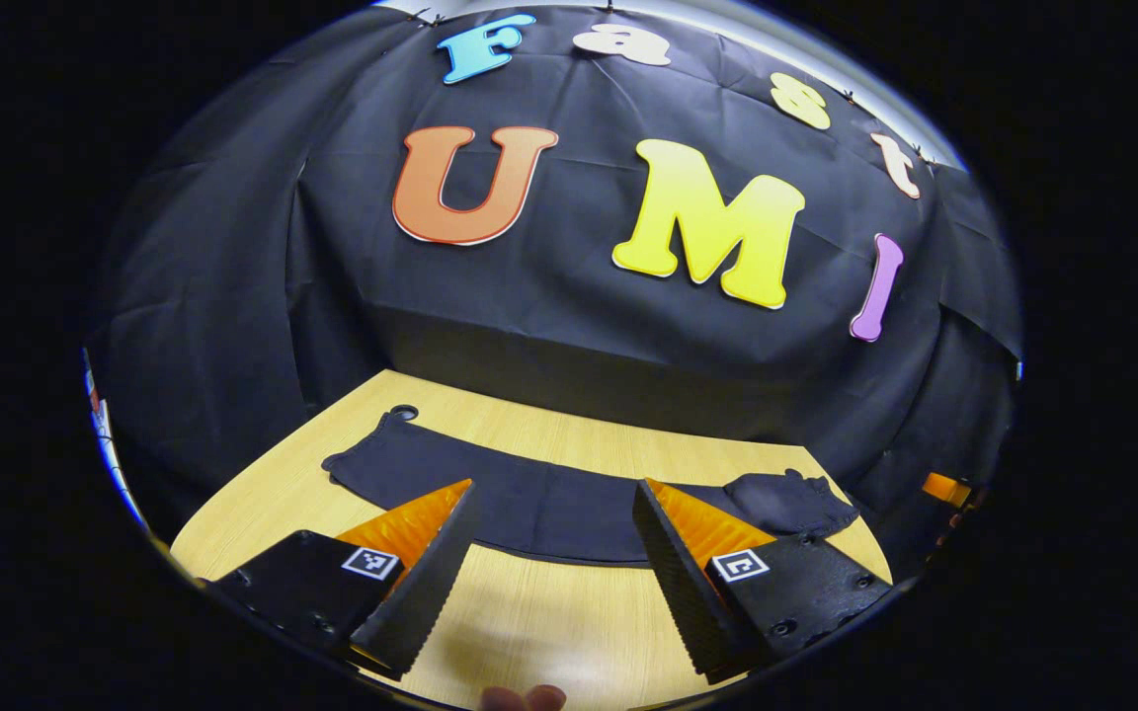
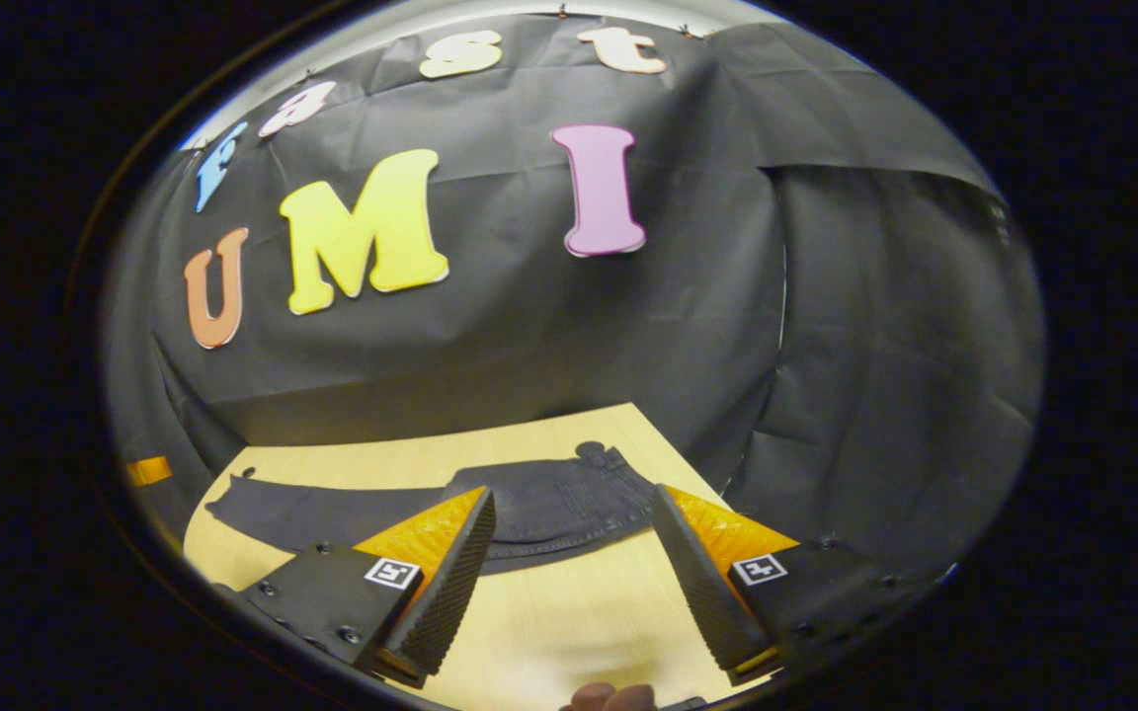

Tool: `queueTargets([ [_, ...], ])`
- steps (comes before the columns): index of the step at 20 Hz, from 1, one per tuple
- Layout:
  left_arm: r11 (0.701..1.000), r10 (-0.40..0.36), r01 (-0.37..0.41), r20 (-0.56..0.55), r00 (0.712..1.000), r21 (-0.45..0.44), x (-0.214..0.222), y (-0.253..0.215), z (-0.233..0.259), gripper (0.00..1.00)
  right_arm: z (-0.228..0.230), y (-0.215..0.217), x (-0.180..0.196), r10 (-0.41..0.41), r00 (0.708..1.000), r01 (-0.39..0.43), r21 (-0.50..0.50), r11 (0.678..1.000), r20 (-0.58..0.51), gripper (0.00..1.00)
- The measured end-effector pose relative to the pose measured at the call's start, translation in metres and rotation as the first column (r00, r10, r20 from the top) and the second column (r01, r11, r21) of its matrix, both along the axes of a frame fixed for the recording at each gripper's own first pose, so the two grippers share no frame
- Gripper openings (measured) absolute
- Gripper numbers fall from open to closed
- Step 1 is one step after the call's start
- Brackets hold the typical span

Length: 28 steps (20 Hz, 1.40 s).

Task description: Grasp the waist and the cuffs of the jeans and fold them to make the two legs overlap; first hold the waist and fold one-third of the jeans toward the cuffs, then hold the cuffs and fold the remaining one-third in the same direction to finish folding.

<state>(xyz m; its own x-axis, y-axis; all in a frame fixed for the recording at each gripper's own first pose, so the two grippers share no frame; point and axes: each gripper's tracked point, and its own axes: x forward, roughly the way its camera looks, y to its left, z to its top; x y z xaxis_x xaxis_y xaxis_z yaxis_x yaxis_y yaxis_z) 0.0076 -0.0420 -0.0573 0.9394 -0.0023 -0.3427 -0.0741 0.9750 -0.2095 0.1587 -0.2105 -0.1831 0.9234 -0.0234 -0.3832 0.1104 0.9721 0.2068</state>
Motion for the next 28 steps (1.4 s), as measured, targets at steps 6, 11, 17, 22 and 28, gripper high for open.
queueTargets([
  [6, 0.997, -0.022, 0.024, -0.037, 0.999, 0.068, 0.002, -0.019, 0.006, 0.99, -0.104, -0.032, 0.060, -0.093, 0.981, 0.128, 0.209, 0.970, -0.168, 0.99],
  [11, 0.997, 0.002, 0.007, -0.116, 0.993, 0.077, -0.002, -0.022, -0.012, 0.99, -0.161, -0.050, 0.124, -0.195, 0.948, 0.280, 0.362, 0.889, -0.252, 0.99],
  [17, 0.995, 0.069, -0.055, -0.178, 0.982, 0.079, -0.009, -0.005, -0.028, 0.99, -0.193, -0.057, 0.158, -0.263, 0.915, 0.370, 0.376, 0.850, -0.305, 0.99],
  [22, 0.994, 0.095, -0.083, -0.223, 0.970, 0.064, -0.013, 0.000, -0.041, 0.99, -0.204, -0.052, 0.175, -0.252, 0.931, 0.320, 0.259, 0.911, -0.262, 0.99],
  [28, 0.994, 0.108, -0.100, -0.233, 0.966, 0.049, -0.021, 0.007, -0.044, 0.99, -0.191, -0.038, 0.182, -0.210, 0.946, 0.263, 0.205, 0.943, -0.246, 0.51],
])
